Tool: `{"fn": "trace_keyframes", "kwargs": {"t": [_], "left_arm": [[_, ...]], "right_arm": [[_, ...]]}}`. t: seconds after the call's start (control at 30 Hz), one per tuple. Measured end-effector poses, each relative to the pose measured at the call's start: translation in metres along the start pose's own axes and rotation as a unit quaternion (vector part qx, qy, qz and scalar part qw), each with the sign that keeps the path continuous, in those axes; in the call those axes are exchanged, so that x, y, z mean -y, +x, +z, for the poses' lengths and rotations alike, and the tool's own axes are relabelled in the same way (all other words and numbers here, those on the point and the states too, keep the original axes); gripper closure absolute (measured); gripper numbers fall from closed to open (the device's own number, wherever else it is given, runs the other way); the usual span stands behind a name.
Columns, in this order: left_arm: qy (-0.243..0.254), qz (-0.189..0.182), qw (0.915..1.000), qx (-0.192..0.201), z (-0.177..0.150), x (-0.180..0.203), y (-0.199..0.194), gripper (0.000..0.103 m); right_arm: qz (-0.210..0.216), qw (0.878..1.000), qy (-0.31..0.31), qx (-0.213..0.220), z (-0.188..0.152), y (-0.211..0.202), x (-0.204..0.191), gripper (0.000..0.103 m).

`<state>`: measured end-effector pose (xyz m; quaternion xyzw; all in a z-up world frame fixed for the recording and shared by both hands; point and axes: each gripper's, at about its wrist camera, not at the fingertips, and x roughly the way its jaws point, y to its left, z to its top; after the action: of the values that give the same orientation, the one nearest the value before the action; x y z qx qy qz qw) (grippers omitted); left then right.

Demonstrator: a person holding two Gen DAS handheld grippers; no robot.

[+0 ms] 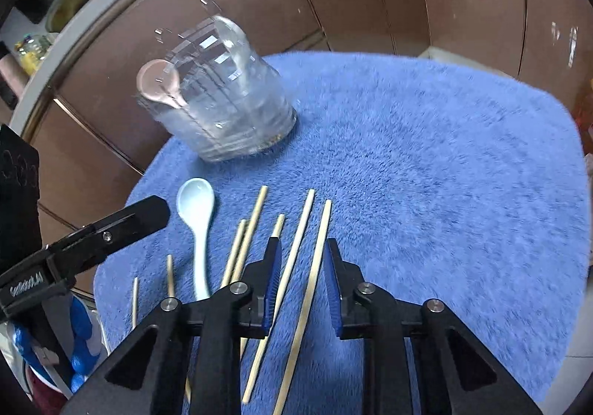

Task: Organize utensils
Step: 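Lower the right tool onto a wooden chopstick and close on it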

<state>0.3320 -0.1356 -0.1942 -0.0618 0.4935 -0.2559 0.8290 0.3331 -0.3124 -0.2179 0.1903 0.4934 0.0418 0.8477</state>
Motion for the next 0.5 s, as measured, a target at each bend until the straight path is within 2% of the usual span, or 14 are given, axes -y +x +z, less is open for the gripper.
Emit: {"fn": "trace_keyframes", "kwargs": {"t": [0.33,0.5], "left_arm": [[0.004,0.019,0.9985,-0.052,0.012,-0.001,0.045,0.059],[0.003,0.034,0.9972,-0.066,0.015,-0.002,0.06,0.061]], "right_arm": [[-0.031,0.999,-0.01,-0.033,0.013,0.033,-0.001,0.086],[-0.039,0.998,-0.02,-0.042,0.014,0.042,-0.005,0.086]]}}
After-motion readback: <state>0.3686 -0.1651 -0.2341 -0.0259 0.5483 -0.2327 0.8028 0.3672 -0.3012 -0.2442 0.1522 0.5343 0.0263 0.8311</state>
